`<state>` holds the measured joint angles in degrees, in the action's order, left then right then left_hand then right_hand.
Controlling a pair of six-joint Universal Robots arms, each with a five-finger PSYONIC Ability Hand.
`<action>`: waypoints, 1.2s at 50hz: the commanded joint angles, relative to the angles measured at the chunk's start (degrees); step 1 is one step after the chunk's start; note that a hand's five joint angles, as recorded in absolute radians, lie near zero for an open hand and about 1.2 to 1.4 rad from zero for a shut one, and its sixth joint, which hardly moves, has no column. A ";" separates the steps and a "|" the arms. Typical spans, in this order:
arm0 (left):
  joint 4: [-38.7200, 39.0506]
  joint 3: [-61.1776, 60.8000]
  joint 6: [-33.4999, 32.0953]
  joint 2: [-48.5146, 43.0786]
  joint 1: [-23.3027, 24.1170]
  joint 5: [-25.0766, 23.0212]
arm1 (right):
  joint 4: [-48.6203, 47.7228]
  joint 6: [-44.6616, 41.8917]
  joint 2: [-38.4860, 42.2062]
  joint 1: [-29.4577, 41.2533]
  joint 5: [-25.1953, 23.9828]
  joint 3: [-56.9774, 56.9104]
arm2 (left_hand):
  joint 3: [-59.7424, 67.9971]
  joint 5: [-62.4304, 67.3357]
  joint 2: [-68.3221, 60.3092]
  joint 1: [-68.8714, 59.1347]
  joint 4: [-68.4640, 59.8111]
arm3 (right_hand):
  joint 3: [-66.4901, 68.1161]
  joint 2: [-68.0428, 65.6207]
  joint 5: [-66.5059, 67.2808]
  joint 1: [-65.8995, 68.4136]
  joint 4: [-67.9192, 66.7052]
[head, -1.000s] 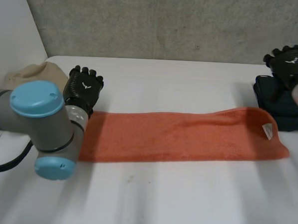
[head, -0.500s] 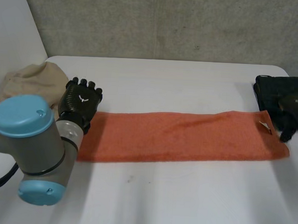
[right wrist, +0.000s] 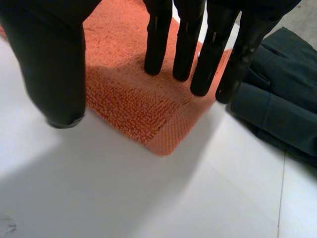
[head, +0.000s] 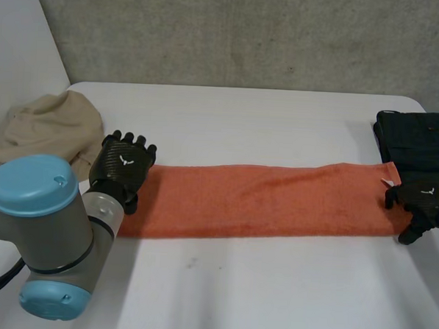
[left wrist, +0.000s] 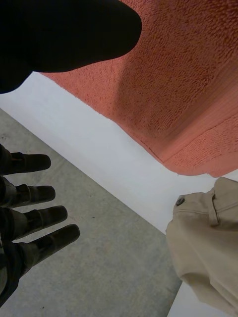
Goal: Fold the laundry.
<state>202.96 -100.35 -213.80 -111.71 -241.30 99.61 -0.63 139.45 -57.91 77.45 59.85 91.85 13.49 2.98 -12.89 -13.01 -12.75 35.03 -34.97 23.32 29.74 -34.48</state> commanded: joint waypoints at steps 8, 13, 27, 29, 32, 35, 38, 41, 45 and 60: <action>0.06 -0.11 -0.04 -0.17 -0.04 0.06 | -4.20 0.03 0.52 -0.45 1.32 0.08 | -2.27 -1.75 1.67 1.78 1.53 | 44.97 -45.03 46.68 50.26 -45.52; 0.06 -0.11 -0.04 -0.09 -0.13 0.06 | -4.20 -0.06 -1.24 -3.88 1.59 0.43 | -2.27 -1.75 1.67 1.78 1.53 | 44.97 -45.03 46.68 50.26 -45.52; -0.11 -0.37 -0.04 1.50 -0.22 0.06 | -1.83 -16.31 -5.19 -19.71 7.11 -3.34 | -2.27 -1.75 1.67 1.78 1.53 | 44.97 -45.03 46.68 50.26 -45.52; -0.11 -0.37 -0.04 1.67 -0.22 0.06 | -1.39 -15.88 -5.89 -18.48 7.04 -3.34 | -2.27 -1.75 1.67 1.78 1.53 | 44.97 -45.03 46.68 50.26 -45.52; -0.02 -0.37 -0.12 1.94 -0.13 -0.03 | -1.83 -13.08 -9.05 -12.25 6.69 -3.34 | -2.27 -1.75 1.67 1.78 1.53 | 44.97 -45.03 46.68 50.26 -45.52; -0.11 -0.37 -0.04 2.29 -0.13 0.06 | -2.79 -8.26 -12.65 -5.06 6.69 -2.91 | -2.27 -1.75 1.67 1.78 1.53 | 44.97 -45.03 46.68 50.26 -45.52; -0.11 -0.37 -0.04 2.55 -0.13 0.06 | -3.58 -6.04 -14.77 1.37 6.25 -2.82 | -2.27 -1.75 1.67 1.78 1.53 | 44.97 -45.03 46.68 50.26 -45.52; -0.11 -0.46 -0.04 3.08 -0.22 0.06 | -4.20 -4.63 -15.92 11.99 5.63 -3.43 | -2.27 -1.75 1.67 1.78 1.53 | 44.97 -45.03 46.68 50.26 -45.52; -0.11 -0.63 -0.04 3.25 -0.31 0.06 | -5.52 -3.93 -15.57 23.69 5.45 -4.92 | -2.27 -1.75 1.67 1.78 1.53 | 44.97 -45.03 46.68 50.26 -45.52; -0.02 -0.28 -0.04 2.73 -0.31 0.06 | -7.54 -4.54 5.17 53.86 5.54 -14.85 | -2.60 -2.09 2.00 2.12 1.86 | 44.97 -45.03 46.68 50.26 -45.52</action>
<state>202.90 -101.01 -213.84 -108.44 -241.72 99.67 -8.42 135.22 -60.79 126.67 65.18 80.19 13.26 2.98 -12.83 -13.01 -12.61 67.60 -67.52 56.73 56.32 -68.39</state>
